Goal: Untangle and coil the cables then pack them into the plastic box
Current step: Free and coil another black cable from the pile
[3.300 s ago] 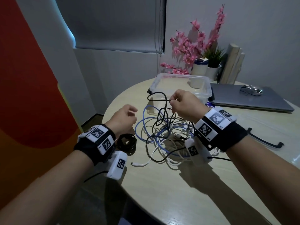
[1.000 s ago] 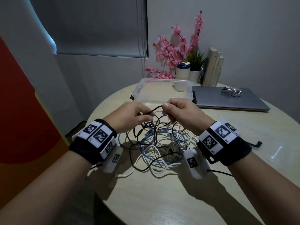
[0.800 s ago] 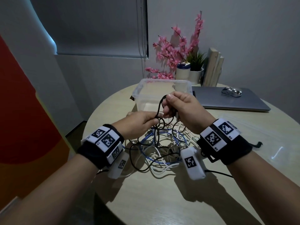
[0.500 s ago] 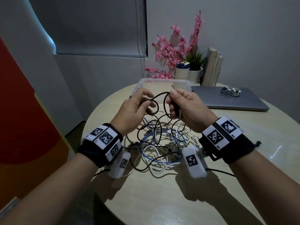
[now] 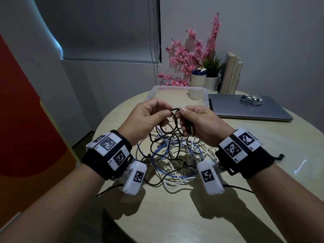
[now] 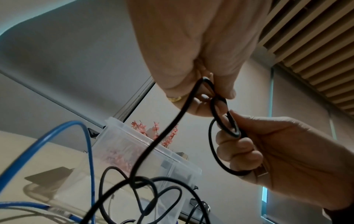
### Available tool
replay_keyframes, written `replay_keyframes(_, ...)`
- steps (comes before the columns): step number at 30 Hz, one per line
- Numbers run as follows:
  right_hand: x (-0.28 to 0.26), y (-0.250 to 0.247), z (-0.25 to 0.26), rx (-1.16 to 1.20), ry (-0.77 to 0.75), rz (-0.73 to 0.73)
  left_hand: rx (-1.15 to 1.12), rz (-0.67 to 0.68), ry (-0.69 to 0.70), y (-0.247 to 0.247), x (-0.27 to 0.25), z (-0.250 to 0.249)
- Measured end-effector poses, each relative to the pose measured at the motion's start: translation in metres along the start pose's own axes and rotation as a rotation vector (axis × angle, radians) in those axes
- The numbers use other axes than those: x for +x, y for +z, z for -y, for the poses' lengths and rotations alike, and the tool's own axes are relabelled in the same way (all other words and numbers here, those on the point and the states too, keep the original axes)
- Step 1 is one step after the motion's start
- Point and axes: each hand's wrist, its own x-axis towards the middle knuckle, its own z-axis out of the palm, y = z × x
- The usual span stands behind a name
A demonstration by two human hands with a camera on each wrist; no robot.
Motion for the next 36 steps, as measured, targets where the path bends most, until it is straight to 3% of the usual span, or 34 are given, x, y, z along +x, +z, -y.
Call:
replay_keyframes(8, 0.002, 0.009, -0.001, 0.081, 0.003, 0.079, 0.008, 0.02, 0.059, 0.0, 0.002, -0.003)
replay_keyframes(15, 0.001, 0.0, 0.007, 0.269, -0.078, -0.015, 0.048, -0.076, -0.002, -0.002, 0.0, 0.019)
replay_keyframes(17, 0.001, -0.001, 0.01, 0.31, -0.095, -0.028, 0.14, -0.1, -0.014, -0.002, -0.003, 0.028)
replay_keyframes(21, -0.002, -0.002, 0.018, 0.444, -0.1, -0.018, 0.596, -0.066, -0.054, -0.002, -0.002, 0.043)
replay_keyframes(24, -0.003, -0.006, 0.023, 0.416, -0.095, -0.03, 0.702, -0.023, -0.205, -0.004, 0.002, 0.049)
replay_keyframes(26, -0.003, -0.007, 0.021, 0.396, -0.102, -0.056, 0.651, -0.001, -0.289, -0.004, 0.002, 0.049)
replay_keyframes(29, -0.001, -0.009, 0.017, 0.39, -0.093, -0.099, 0.577, -0.04, -0.233, -0.005, 0.003, 0.042)
replay_keyframes(33, 0.002, -0.012, 0.009, 0.304, -0.038, -0.133, 0.059, -0.144, -0.229, -0.009, 0.005, 0.027)
replay_keyframes(36, 0.003, -0.012, 0.002, 0.196, -0.009, -0.142, -0.067, -0.209, -0.112, -0.016, 0.011, 0.011)
